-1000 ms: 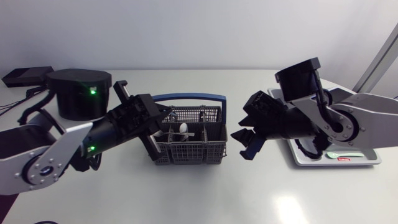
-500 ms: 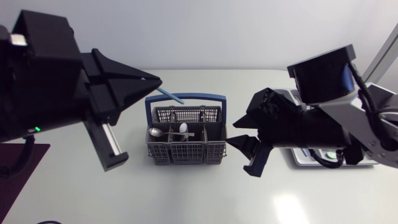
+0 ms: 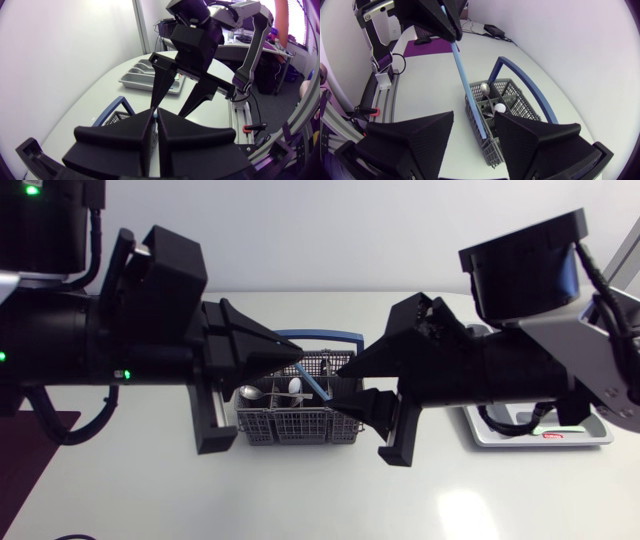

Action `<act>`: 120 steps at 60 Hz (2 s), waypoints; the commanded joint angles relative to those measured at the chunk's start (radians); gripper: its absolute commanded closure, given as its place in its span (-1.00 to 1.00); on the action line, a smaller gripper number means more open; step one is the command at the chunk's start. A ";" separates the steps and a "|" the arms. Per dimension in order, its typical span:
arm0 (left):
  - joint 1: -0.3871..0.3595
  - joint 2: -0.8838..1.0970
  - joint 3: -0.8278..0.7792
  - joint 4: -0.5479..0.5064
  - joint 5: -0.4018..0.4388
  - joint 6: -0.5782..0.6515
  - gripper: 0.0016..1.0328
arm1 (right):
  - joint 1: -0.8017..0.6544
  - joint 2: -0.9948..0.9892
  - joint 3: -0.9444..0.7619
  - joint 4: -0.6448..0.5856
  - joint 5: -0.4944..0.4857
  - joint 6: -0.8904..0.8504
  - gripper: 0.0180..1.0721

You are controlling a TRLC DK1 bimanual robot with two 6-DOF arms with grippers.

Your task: Unload the cutlery basket into the drawer organizer.

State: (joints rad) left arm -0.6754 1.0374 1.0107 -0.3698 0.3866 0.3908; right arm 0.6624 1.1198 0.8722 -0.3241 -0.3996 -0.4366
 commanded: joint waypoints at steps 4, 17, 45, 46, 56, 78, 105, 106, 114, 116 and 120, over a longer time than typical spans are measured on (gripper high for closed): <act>0.013 0.056 0.081 -0.015 0.052 -0.055 0.93 | -0.015 0.051 0.004 0.039 -0.025 0.009 -0.15; 0.013 0.104 0.117 -0.027 0.092 -0.089 0.93 | -0.035 0.066 -0.018 0.083 -0.028 -0.031 0.27; 0.033 0.162 0.209 -0.067 0.120 -0.119 0.02 | -0.052 0.057 -0.050 0.069 -0.064 -0.086 0.89; 0.034 0.164 0.215 -0.069 0.120 -0.119 -0.07 | -0.052 0.054 -0.052 0.066 -0.064 -0.086 0.89; 0.062 0.181 0.305 -0.089 0.124 -0.145 -0.74 | -0.053 0.006 -0.084 0.034 -0.061 -0.094 0.89; 0.234 0.222 0.315 -0.162 0.120 -0.087 -0.76 | -0.369 -0.103 -0.133 -0.107 -0.099 -0.160 0.89; 0.157 0.225 0.029 -0.123 -0.072 0.083 -0.69 | -0.935 0.425 0.050 -0.033 -0.097 -0.137 0.89; 0.155 0.225 0.025 -0.118 -0.081 0.086 -0.68 | -0.940 0.440 0.056 -0.023 -0.093 -0.129 0.89; 0.155 0.224 -0.007 -0.100 -0.095 0.088 -0.68 | -0.960 0.566 0.117 -0.006 -0.041 -0.086 0.89; 0.155 0.224 -0.012 -0.096 -0.101 0.088 -0.68 | -0.965 0.595 0.133 -0.006 -0.038 -0.074 0.89; 0.160 0.224 -0.029 -0.086 -0.106 0.088 -0.68 | -0.968 0.632 0.149 -0.003 -0.022 -0.057 0.89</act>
State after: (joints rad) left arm -0.5148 1.2514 1.0153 -0.4694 0.2855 0.4557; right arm -0.2947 1.6989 0.9867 -0.3344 -0.4377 -0.5358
